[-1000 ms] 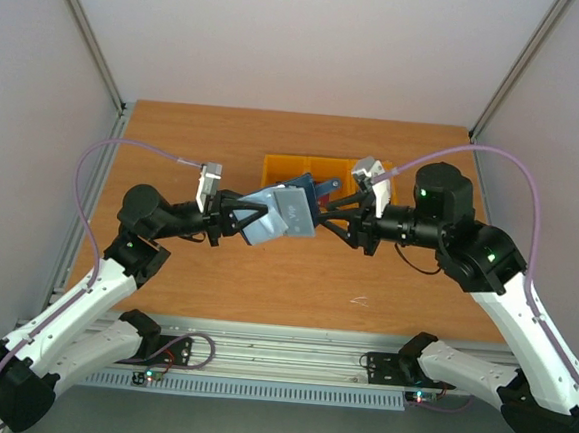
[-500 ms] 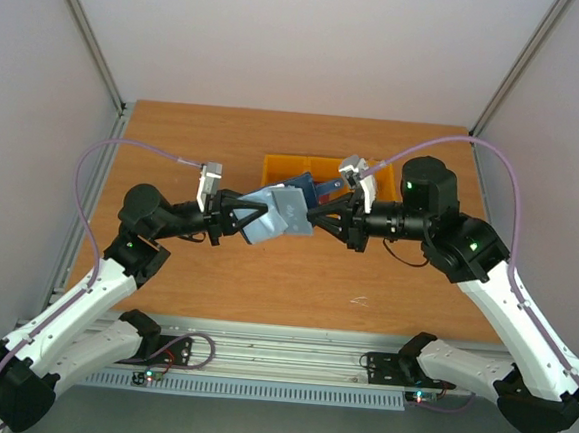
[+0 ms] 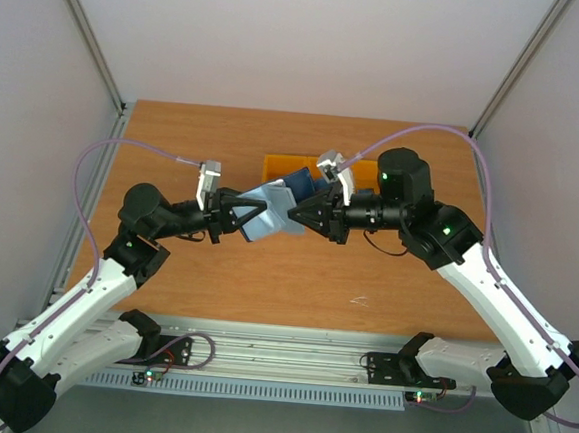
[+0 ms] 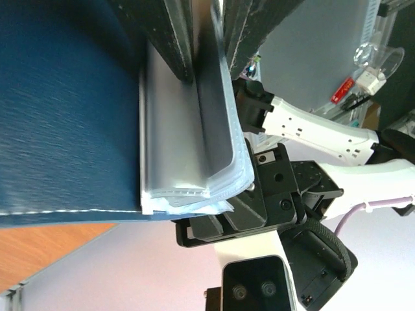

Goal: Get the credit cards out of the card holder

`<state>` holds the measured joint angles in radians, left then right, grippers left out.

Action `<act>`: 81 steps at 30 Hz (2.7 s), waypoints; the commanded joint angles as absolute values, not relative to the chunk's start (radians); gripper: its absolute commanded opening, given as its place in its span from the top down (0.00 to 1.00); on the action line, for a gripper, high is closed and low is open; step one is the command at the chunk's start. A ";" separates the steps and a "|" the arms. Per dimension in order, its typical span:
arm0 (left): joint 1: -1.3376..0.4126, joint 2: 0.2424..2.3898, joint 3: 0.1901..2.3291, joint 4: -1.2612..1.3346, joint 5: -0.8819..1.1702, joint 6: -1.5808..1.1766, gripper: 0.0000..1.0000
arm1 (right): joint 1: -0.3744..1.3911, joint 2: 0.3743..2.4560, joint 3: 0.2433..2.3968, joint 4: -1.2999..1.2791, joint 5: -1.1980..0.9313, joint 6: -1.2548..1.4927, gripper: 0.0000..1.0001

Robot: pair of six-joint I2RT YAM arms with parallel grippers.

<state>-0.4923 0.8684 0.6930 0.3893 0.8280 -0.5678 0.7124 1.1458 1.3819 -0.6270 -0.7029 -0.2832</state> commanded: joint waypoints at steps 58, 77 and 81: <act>-0.491 0.868 0.686 0.442 0.793 -0.578 1.00 | 0.836 1.111 1.342 -0.548 -0.658 -0.357 0.76; -0.491 0.867 0.689 0.452 0.812 -0.583 1.00 | 0.800 1.112 1.349 -0.621 -0.506 -0.345 0.88; -0.491 0.868 0.690 0.460 0.823 -0.583 1.00 | 0.789 1.118 1.364 -0.652 -0.473 -0.352 0.88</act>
